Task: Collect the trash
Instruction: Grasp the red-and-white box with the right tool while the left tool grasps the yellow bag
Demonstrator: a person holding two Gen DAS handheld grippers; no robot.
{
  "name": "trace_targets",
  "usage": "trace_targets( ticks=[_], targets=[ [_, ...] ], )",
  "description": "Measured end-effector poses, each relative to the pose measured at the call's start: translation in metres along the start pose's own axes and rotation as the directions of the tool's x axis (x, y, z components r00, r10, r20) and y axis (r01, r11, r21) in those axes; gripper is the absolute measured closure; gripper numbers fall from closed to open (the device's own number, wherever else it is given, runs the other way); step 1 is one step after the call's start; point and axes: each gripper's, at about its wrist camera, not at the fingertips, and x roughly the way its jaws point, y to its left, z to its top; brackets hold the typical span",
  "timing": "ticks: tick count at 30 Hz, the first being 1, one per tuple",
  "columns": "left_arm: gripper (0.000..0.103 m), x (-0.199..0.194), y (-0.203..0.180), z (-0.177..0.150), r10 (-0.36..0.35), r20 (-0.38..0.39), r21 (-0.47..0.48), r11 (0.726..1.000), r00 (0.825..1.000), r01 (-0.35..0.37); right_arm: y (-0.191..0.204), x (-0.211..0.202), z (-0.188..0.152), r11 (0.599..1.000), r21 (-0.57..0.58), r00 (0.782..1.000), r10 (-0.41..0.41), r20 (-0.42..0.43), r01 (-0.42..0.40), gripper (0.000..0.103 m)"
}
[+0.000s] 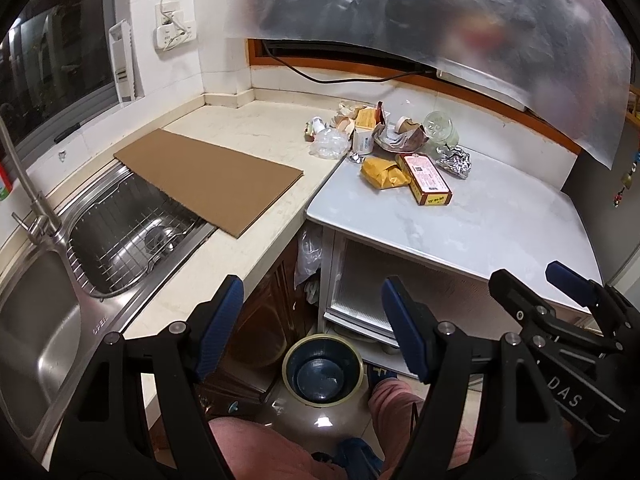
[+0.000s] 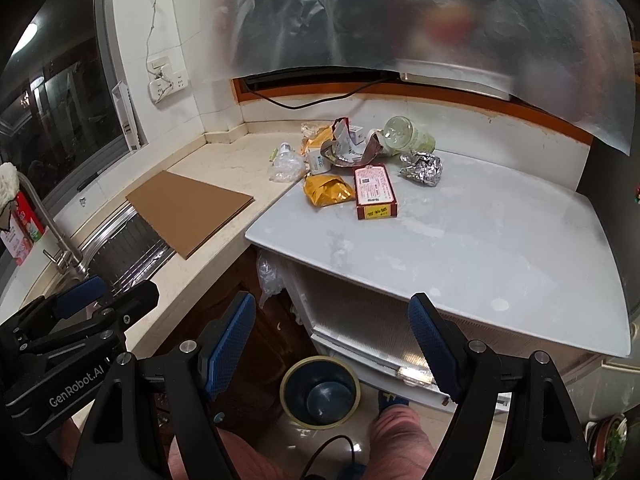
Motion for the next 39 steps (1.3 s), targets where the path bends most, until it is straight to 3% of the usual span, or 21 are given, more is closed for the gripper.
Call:
trace_targets(
  ticks=[11, 21, 32, 39],
  targets=[
    [0.034, 0.045, -0.028, 0.035, -0.013, -0.009, 0.047, 0.999, 1.000, 0.013, -0.028, 0.037, 0.033, 0.999, 0.026, 0.999, -0.041, 0.011, 0.041, 0.022],
    [0.034, 0.123, -0.058, 0.076, 0.002, -0.040, 0.081, 0.997, 0.999, 0.002, -0.060, 0.106, 0.066, 0.996, 0.057, 0.997, -0.074, -0.013, 0.075, 0.022],
    [0.034, 0.234, -0.065, 0.118, -0.034, -0.136, 0.015, 0.999, 0.990, 0.036, -0.088, 0.200, 0.106, 0.995, 0.104, 0.997, 0.013, -0.075, -0.005, 0.022],
    [0.034, 0.275, -0.066, 0.140, -0.054, -0.146, 0.007, 0.998, 0.988, 0.056, -0.089, 0.263, 0.118, 0.995, 0.098, 0.989, 0.045, -0.138, -0.032, 0.022]
  ],
)
